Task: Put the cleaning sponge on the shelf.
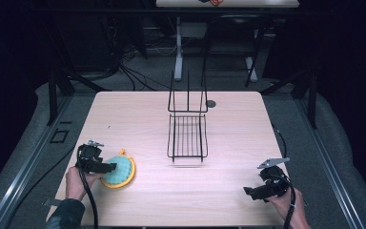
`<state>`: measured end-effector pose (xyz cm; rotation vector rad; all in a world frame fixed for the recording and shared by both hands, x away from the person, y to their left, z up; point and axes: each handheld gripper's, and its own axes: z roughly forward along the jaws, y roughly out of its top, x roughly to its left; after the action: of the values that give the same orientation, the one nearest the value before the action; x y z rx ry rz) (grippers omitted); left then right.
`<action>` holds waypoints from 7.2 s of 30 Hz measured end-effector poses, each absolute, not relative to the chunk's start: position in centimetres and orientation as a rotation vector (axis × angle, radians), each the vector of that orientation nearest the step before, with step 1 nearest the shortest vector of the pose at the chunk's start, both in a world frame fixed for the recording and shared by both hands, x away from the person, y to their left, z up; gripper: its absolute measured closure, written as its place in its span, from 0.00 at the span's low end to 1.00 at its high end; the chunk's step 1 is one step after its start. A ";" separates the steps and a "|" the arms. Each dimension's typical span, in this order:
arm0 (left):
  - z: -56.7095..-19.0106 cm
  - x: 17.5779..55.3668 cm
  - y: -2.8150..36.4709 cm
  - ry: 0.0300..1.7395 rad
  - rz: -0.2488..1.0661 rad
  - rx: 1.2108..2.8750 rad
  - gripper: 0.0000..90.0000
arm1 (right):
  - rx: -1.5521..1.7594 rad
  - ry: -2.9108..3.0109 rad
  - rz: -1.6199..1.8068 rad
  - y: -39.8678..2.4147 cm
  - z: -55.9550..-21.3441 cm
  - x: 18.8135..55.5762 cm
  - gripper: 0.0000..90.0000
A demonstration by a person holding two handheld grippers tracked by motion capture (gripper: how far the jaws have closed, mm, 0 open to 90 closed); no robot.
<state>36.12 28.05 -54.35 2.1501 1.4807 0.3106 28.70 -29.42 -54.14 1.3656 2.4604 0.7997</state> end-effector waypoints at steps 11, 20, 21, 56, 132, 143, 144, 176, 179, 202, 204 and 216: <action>-54.8 35.7 27.7 1.459 0.294 2.148 0.62 | 1.344 2.486 0.806 -29.3 -54.1 28.7 0.05; -54.5 35.2 26.5 1.461 0.406 2.195 0.80 | 1.336 2.499 0.801 -29.2 -54.1 28.6 0.05; -54.5 35.2 26.5 1.461 0.406 2.195 0.82 | 1.336 2.499 0.801 -29.2 -54.1 28.6 0.05; -51.2 33.2 26.8 1.363 0.617 2.164 0.98 | 1.344 2.488 0.795 -29.7 -54.3 28.8 0.05; -44.7 32.9 22.0 1.111 0.572 2.097 0.97 | 1.334 2.486 0.778 -29.7 -54.3 28.8 0.06; -44.6 33.6 20.5 1.080 0.556 2.114 0.97 | 1.338 2.489 0.779 -29.7 -54.3 28.8 0.07; -44.5 33.7 20.5 1.071 0.557 2.119 0.97 | 1.338 2.489 0.779 -29.7 -54.3 28.8 0.07; -43.8 35.1 16.9 0.986 0.550 2.127 0.98 | 1.326 2.491 0.779 -29.6 -54.2 28.7 0.07; -43.7 35.2 16.3 0.973 0.552 2.126 0.98 | 1.329 2.490 0.777 -29.6 -54.3 28.7 0.07; -44.3 37.9 12.3 0.927 0.516 2.085 0.98 | 1.330 2.492 0.787 -29.6 -54.3 28.7 0.07; -44.6 38.4 12.1 0.933 0.496 2.072 0.98 | 1.327 2.496 0.782 -29.7 -54.3 28.7 0.07; -45.3 40.2 11.6 0.979 0.493 2.011 0.98 | 1.333 2.497 0.794 -29.7 -54.3 28.7 0.07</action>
<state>40.16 11.61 -45.32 2.0108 0.9793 0.4928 28.73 -29.67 -54.29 1.3329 2.4972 0.7937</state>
